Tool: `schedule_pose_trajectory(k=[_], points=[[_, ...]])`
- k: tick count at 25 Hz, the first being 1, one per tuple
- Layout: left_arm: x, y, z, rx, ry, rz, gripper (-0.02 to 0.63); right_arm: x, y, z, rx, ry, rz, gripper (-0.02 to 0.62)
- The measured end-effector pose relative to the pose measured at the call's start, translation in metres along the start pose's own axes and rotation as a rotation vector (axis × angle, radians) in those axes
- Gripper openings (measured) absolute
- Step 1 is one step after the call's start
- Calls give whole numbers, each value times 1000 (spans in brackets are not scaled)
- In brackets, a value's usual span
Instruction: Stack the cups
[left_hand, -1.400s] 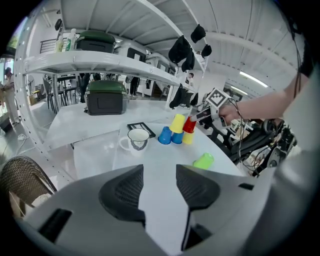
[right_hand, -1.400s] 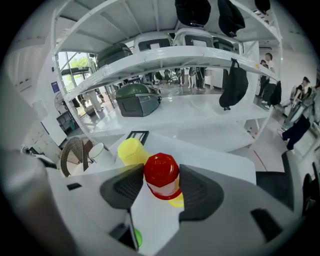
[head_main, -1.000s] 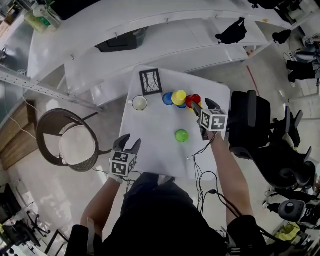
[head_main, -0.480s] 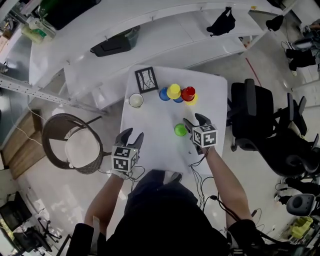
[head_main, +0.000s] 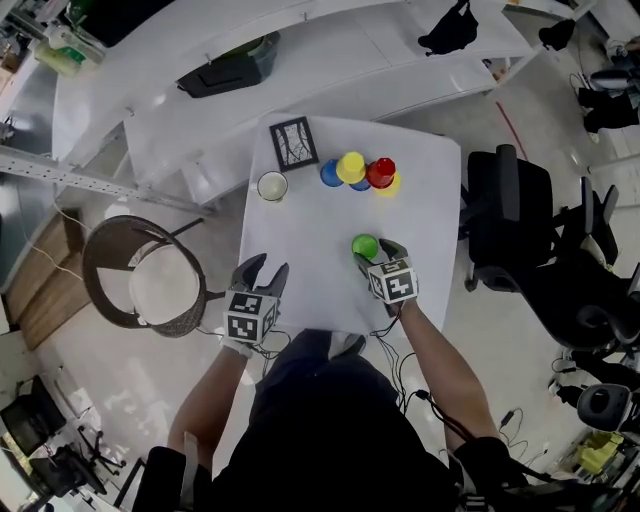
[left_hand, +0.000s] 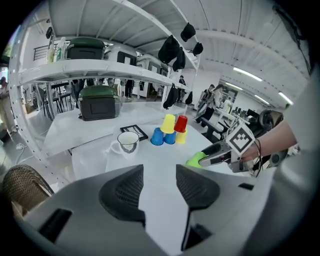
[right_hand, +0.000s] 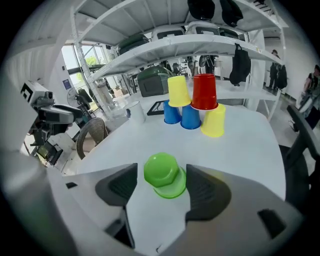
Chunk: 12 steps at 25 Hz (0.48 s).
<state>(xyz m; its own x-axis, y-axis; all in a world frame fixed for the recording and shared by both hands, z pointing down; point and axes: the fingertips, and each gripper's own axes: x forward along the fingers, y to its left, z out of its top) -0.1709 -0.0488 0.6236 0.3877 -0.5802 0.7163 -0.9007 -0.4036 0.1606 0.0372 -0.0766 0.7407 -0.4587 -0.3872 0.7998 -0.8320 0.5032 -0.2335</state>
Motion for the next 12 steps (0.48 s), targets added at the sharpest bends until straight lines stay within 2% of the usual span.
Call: schedule_pose_trajectory(k=[1,3,8,12], points=[[0,1,1,0,-1,0,204,1,-1,-4,-16,15,-14,297],[2,2,5,1,-6,0,204,2,-1,-7,-59,34,-40,232],[8,-3,22,19,-33,-19,204,-10,3,7,-87,4,-38,227],[13,-14,51,52,-81,-38,204,-30,-3,41,-68,-62,-42,227]])
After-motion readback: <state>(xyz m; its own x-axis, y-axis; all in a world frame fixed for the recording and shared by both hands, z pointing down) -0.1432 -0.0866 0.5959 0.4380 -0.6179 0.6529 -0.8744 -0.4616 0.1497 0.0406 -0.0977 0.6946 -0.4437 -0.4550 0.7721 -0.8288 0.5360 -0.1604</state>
